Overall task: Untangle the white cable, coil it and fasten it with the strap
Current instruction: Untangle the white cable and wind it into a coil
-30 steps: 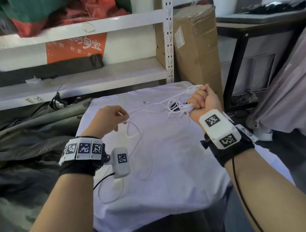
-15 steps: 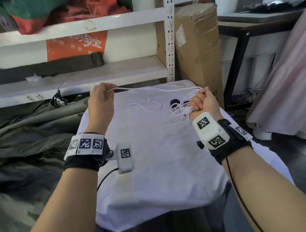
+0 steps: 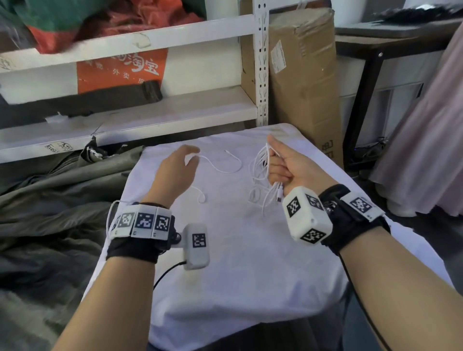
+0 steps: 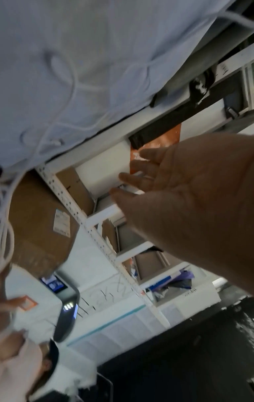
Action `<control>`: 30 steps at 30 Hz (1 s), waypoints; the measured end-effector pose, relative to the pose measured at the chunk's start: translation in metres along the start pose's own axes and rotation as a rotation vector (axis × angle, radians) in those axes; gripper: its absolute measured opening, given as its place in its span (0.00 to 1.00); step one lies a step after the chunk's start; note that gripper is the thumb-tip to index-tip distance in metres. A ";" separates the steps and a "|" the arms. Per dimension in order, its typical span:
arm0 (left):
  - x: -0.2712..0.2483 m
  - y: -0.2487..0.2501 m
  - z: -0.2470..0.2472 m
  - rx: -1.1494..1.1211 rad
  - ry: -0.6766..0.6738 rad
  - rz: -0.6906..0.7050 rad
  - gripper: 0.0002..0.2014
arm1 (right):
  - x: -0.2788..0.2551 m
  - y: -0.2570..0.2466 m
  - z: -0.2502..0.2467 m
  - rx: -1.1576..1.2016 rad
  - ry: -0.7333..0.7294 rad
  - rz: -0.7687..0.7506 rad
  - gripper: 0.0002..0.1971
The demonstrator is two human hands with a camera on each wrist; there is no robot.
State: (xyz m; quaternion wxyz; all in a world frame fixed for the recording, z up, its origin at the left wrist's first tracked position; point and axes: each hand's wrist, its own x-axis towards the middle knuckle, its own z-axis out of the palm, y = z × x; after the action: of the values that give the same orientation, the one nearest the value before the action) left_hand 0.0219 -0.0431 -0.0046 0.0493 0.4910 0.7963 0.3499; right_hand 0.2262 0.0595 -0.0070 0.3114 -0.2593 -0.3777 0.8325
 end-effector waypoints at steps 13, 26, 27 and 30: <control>-0.029 0.050 0.009 -0.655 -0.539 -0.001 0.16 | -0.004 0.007 0.011 -0.309 -0.017 -0.098 0.20; -0.027 0.053 0.012 -0.905 -0.583 -0.011 0.09 | -0.008 0.013 0.017 -0.378 -0.047 -0.081 0.15; -0.027 0.052 0.011 -0.881 -0.553 -0.010 0.10 | -0.008 0.012 0.018 -0.392 -0.076 -0.054 0.16; -0.022 0.045 0.008 -0.633 -0.335 0.062 0.07 | -0.011 0.013 0.021 -0.439 -0.208 0.090 0.17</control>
State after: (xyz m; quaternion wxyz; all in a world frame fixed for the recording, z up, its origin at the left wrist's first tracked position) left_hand 0.0699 -0.0443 0.0106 0.3181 0.5258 0.6141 0.4952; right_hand 0.2153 0.0354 -0.0030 0.1696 -0.2501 -0.5675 0.7659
